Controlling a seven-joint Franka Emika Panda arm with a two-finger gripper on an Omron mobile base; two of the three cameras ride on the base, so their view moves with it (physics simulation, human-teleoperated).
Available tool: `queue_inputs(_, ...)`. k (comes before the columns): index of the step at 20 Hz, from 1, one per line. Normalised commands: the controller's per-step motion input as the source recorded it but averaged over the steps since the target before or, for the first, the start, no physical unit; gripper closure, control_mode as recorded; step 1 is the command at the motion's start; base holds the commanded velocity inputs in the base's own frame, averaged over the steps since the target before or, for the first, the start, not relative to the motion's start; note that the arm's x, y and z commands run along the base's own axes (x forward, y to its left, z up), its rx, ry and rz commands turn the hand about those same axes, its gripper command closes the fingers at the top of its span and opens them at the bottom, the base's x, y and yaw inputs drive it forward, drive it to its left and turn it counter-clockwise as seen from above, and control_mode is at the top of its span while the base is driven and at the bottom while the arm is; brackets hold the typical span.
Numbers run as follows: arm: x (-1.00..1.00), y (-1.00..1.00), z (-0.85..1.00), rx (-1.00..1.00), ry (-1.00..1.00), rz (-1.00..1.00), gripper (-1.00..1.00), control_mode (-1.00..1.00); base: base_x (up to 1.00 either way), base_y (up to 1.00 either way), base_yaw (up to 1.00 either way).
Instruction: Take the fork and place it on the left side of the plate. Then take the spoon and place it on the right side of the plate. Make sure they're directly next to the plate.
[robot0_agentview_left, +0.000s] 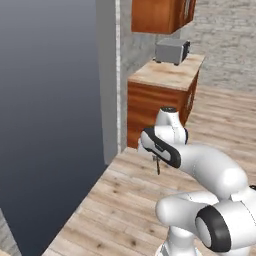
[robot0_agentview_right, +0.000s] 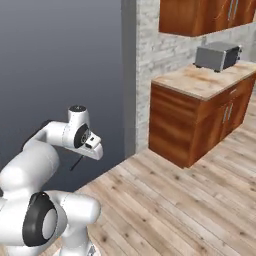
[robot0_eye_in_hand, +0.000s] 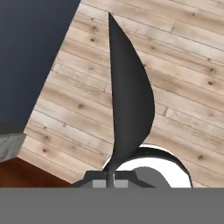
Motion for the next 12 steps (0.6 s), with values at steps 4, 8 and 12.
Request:
queue_inputs(4,0.0,0.0,0.0,0.0,0.0,0.0,1.0,1.0,0.0,0.0,-1.0)
queue_inputs(8,0.0,0.0,0.0,0.0,0.0,0.0,1.0,1.0,0.01,-0.01,-0.89)
queue_inputs(12,0.0,0.0,0.0,0.0,0.0,0.0,1.0,1.0,0.19,-0.12,-0.63)
